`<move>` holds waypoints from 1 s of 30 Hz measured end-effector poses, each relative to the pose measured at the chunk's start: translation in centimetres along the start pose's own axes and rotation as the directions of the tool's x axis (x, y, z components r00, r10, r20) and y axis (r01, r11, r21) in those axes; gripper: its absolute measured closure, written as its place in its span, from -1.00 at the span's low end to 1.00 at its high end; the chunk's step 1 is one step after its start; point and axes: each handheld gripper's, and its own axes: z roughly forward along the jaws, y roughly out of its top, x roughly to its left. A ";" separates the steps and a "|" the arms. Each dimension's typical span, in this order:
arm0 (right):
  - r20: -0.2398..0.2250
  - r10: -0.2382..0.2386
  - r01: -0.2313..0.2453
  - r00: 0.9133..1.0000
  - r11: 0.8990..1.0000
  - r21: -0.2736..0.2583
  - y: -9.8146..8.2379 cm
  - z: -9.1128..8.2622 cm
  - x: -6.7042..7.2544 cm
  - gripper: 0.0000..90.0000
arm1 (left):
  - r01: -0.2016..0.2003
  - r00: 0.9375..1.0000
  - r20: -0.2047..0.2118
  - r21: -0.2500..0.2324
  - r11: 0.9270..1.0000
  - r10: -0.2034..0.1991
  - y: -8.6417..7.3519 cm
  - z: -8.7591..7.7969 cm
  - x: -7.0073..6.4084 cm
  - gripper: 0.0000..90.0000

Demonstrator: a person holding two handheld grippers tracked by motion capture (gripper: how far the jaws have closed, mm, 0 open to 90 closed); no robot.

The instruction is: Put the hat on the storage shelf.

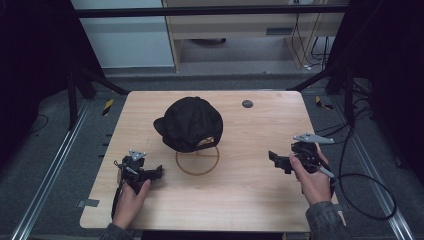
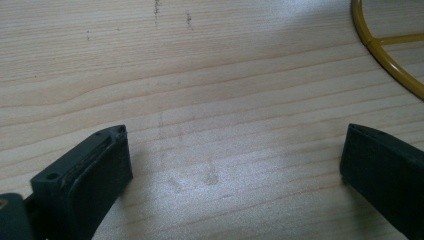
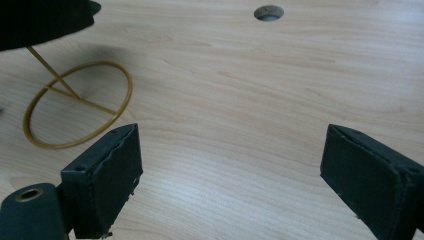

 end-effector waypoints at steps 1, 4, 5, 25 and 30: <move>-0.003 0.003 -0.003 1.000 1.000 0.003 -0.3 0.2 0.0 -0.78 | 0.000 1.000 0.000 0.000 1.000 0.000 0.0 0.0 0.0 -1.00; -0.003 0.002 -0.002 1.000 1.000 0.019 -1.2 0.9 0.1 -0.78 | 0.000 1.000 0.000 0.000 1.000 0.000 0.0 0.0 0.0 -1.00; -0.003 0.000 0.000 1.000 0.999 0.032 -1.6 1.3 0.2 -0.78 | 0.000 1.000 0.000 0.000 1.000 0.000 0.0 0.0 0.0 -1.00; 0.010 0.010 -0.011 1.000 0.993 0.118 -5.6 7.7 2.4 -0.79 | 0.000 1.000 0.000 0.000 1.000 0.000 0.0 0.0 0.0 -1.00; 0.035 0.003 -0.007 0.999 0.993 0.120 -5.9 8.9 2.7 -0.79 | 0.000 1.000 0.000 0.000 1.000 0.000 0.0 0.0 0.0 -1.00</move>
